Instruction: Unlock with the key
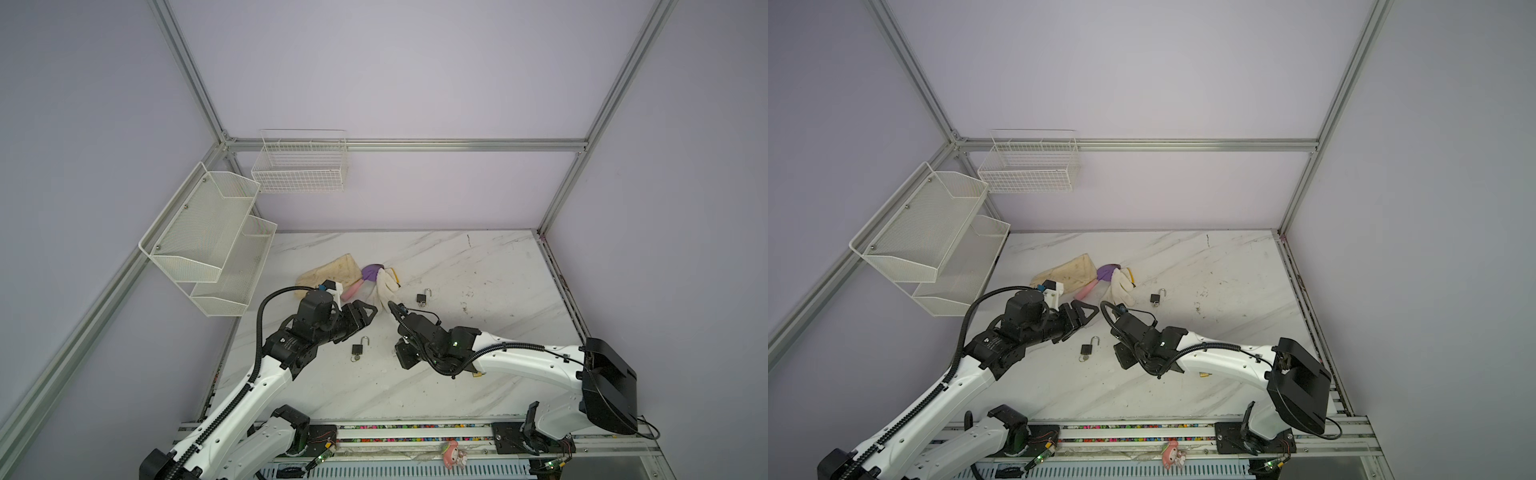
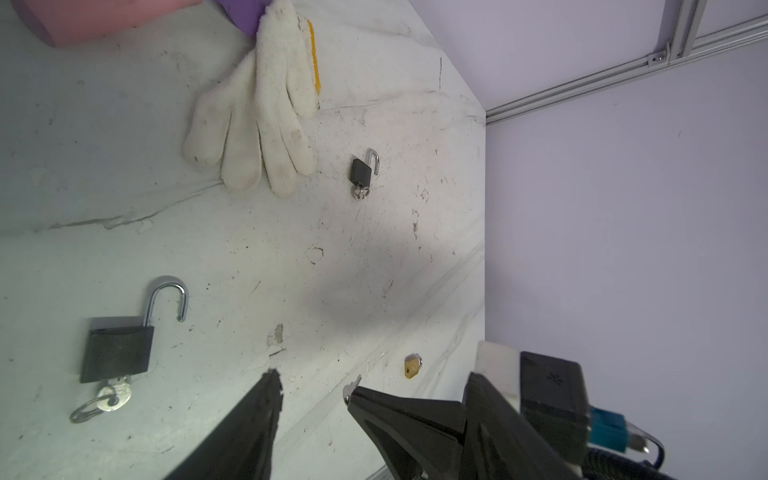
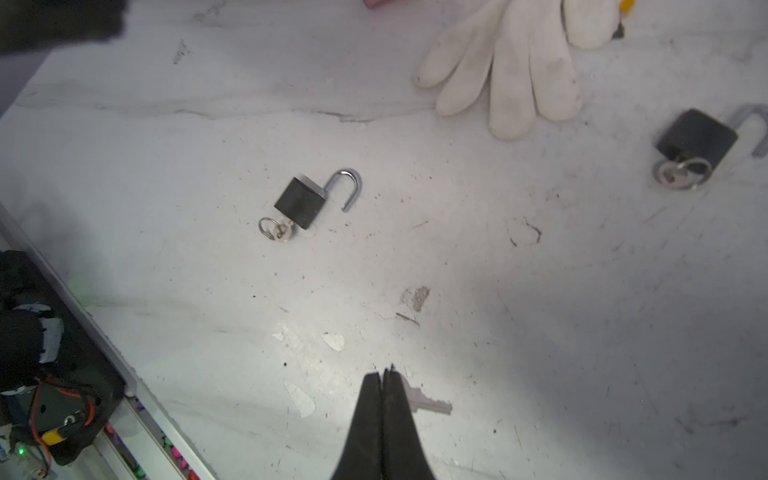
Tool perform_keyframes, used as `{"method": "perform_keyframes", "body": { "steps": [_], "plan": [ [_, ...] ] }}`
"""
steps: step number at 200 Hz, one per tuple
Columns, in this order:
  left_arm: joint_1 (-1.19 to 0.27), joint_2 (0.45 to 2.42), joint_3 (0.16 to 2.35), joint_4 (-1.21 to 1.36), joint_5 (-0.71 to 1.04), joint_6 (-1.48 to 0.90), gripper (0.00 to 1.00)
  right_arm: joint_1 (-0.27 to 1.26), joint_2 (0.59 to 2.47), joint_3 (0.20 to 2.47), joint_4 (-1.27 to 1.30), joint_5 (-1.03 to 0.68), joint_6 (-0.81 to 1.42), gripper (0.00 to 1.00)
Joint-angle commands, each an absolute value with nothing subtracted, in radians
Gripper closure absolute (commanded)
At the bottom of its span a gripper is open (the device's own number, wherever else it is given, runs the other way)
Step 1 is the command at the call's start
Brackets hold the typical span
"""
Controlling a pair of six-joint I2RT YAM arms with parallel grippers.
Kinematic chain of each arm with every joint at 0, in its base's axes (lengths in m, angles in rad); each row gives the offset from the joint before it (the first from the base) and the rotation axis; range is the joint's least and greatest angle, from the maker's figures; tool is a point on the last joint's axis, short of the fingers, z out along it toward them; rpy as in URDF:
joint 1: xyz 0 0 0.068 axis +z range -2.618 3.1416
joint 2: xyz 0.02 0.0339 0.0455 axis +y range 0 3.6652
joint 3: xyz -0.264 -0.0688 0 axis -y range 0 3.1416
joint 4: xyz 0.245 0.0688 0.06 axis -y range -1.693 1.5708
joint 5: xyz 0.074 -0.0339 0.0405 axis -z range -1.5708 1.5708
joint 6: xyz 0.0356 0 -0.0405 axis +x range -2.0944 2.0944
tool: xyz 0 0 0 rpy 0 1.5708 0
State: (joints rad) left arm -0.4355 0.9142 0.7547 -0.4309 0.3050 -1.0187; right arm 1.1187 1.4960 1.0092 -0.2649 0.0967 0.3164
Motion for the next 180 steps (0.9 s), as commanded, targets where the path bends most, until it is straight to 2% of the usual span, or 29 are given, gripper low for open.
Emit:
{"method": "perform_keyframes", "body": {
  "steps": [1, 32, 63, 85, 119, 139, 151, 180],
  "plan": [
    [-0.429, 0.903, 0.808, -0.393, 0.401, -1.088, 0.29, 1.123, 1.434, 1.009, -0.074, 0.068, 0.081, 1.00],
    [-0.377, 0.922, 0.894, -0.550, 0.381, -0.948, 0.30, 1.122, 1.390, 0.981, 0.084, -0.007, -0.159, 1.00],
    [-0.296, 0.958, 0.938, -0.515, 0.588, -0.906, 0.31, 1.123, 1.406, 0.999, 0.106, -0.081, -0.353, 1.00],
    [-0.290, 0.978, 0.984, -0.495, 0.665, -0.865, 0.32, 1.123, 1.415, 0.998, 0.139, -0.097, -0.444, 1.00],
    [-0.283, 1.018, 1.040, -0.649, 0.619, -0.865, 0.32, 1.123, 1.421, 1.015, 0.181, -0.075, -0.462, 1.00],
    [-0.282, 0.966, 0.938, -0.463, 0.615, -1.052, 0.32, 1.121, 1.434, 1.005, 0.220, -0.059, -0.438, 1.00],
    [-0.280, 0.919, 0.855, -0.326, 0.557, -1.137, 0.32, 1.109, 1.446, 1.017, 0.240, -0.068, -0.378, 1.00],
    [-0.233, 0.850, 0.721, -0.185, 0.456, -1.287, 0.33, 1.062, 1.459, 1.032, 0.314, -0.146, -0.162, 1.00]
  ]
}}
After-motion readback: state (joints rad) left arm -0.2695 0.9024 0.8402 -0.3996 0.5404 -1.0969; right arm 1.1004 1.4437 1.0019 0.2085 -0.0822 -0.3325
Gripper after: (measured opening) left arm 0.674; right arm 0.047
